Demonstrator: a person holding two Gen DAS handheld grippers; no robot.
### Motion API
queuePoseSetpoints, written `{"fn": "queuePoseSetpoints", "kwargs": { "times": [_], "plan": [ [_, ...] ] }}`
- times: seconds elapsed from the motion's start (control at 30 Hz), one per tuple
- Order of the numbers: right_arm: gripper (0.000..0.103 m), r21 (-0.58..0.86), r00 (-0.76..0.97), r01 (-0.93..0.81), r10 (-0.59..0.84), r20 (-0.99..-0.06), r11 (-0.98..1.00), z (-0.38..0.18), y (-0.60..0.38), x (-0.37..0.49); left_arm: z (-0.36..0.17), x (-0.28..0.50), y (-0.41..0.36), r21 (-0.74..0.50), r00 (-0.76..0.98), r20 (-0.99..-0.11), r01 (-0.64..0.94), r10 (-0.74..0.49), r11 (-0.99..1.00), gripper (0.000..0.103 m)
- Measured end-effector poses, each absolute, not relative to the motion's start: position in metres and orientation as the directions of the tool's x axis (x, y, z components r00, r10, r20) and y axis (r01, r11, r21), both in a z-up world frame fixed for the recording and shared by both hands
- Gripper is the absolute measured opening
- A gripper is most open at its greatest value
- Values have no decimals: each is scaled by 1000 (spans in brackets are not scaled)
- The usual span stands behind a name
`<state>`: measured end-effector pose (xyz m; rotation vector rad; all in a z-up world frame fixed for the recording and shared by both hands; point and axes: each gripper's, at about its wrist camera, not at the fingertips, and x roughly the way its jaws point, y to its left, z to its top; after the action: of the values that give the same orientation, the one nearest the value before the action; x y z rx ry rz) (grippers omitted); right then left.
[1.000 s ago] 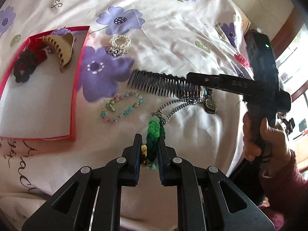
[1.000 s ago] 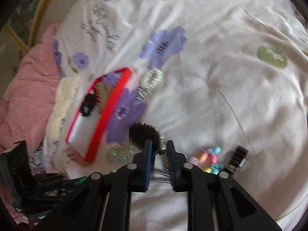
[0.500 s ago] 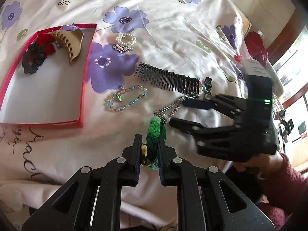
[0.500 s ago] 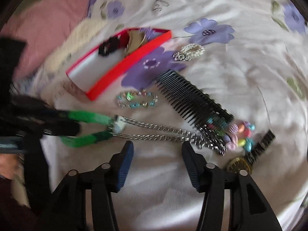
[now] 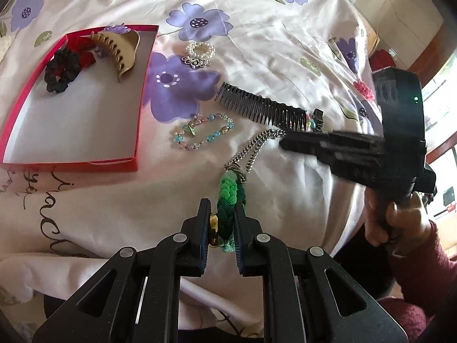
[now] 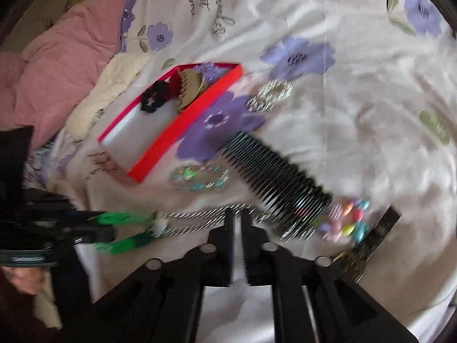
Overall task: Organize jewelry
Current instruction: 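Grasp the green braided keychain with the left tool while the right tool grasps the black comb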
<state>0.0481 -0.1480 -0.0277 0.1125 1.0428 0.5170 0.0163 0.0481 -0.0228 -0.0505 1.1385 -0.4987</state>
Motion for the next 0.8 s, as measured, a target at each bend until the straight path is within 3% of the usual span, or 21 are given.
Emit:
{"fn": "queuePoseSetpoints", "kwargs": {
  "times": [0.03,0.07,0.2,0.37,0.4,0.5,0.67,0.8],
  "plan": [
    [49,375,357,-341,488,-797,862,-30,-149,48,-24,16,47,-289,316,-858,358,-406,888,13],
    [52,405,333,-321,502,-798,856,-34,-149,48,-25,16,46,-286,312,-860,359,-403,889,13],
    [53,420,293,-255,483,-825,871,-51,-142,55,-33,12,39,-298,286,-865,370,-413,880,13],
    [53,530,324,-154,549,-771,834,-64,-139,79,-34,4,31,-307,274,-862,385,-426,870,13],
    [49,539,333,-147,554,-763,830,-66,-136,83,-35,2,31,-310,272,-862,385,-428,869,13],
    [5,520,345,-128,529,-775,845,-70,-130,89,-37,-1,35,-317,267,-863,374,-428,872,13],
    [4,566,365,-113,564,-741,816,-68,-135,82,-40,-4,39,-325,262,-865,357,-428,876,13],
    [4,610,424,-149,608,-671,778,-36,-147,70,-41,-4,39,-325,264,-864,355,-428,876,13]
  ]
}}
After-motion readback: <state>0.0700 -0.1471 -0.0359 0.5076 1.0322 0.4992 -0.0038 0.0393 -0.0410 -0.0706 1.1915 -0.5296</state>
